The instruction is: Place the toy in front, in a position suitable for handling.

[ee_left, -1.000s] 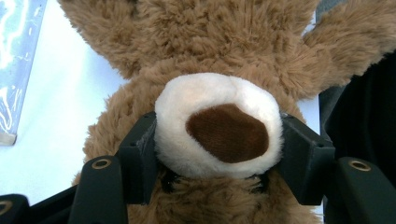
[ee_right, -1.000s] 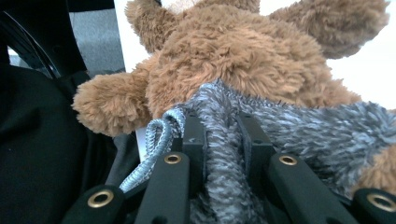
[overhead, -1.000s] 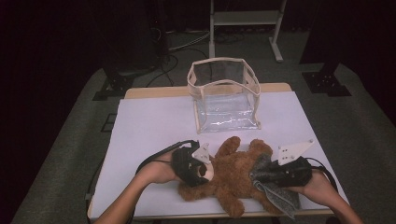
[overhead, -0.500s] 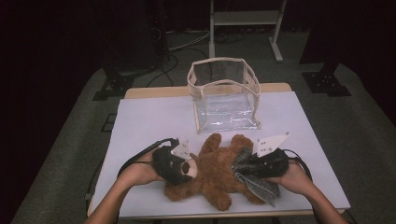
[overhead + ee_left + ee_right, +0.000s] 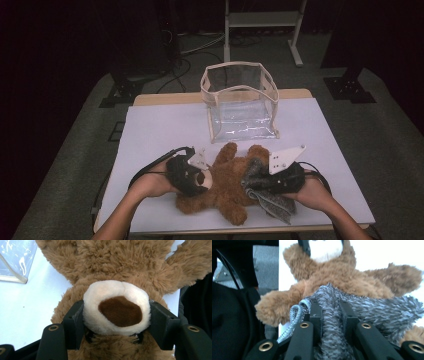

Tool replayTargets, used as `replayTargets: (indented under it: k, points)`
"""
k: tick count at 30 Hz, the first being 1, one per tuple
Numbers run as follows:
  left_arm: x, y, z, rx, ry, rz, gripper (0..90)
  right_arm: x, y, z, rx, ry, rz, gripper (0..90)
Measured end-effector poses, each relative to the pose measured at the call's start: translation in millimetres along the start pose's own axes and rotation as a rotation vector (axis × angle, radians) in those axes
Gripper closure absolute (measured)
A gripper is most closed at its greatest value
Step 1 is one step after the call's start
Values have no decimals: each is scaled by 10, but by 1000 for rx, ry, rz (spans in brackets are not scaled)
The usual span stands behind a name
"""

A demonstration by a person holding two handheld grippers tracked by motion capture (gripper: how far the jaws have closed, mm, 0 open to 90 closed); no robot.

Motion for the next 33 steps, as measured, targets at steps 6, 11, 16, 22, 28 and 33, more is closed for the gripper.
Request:
replayTargets:
  k: [6, 11, 16, 22, 28, 33]
  points:
    - [-19, 27, -7, -17, 8, 4, 362, 53, 239, 80, 37, 5, -52, 753]
    - [-12, 24, -12, -15, 20, 2, 360, 128, 508, 179, 80, 23, -113, 753]
    - [-10, 3, -15, -5, 13, -1, 359, 192, 629, 314, 64, 36, -160, 752]
    - [15, -11, -32, -7, 20, 11, 358, 131, 333, 295, -4, 33, -95, 752]
    - [19, 9, -27, -16, 24, 17, 359, 139, 258, 116, 29, 2, -53, 752]
    - [10, 0, -29, -12, 23, 12, 358, 211, 491, 199, 57, 20, -99, 752]
Point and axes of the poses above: each handheld gripper's, and its own axes: z roughly backward along the jaws, y roughly out of its underside, x roughly to its left, the point moved 1 cm from there along -z, roughly forward along the jaws, and after that the axes turned 12 degrees about z, right-handed, at the moved point
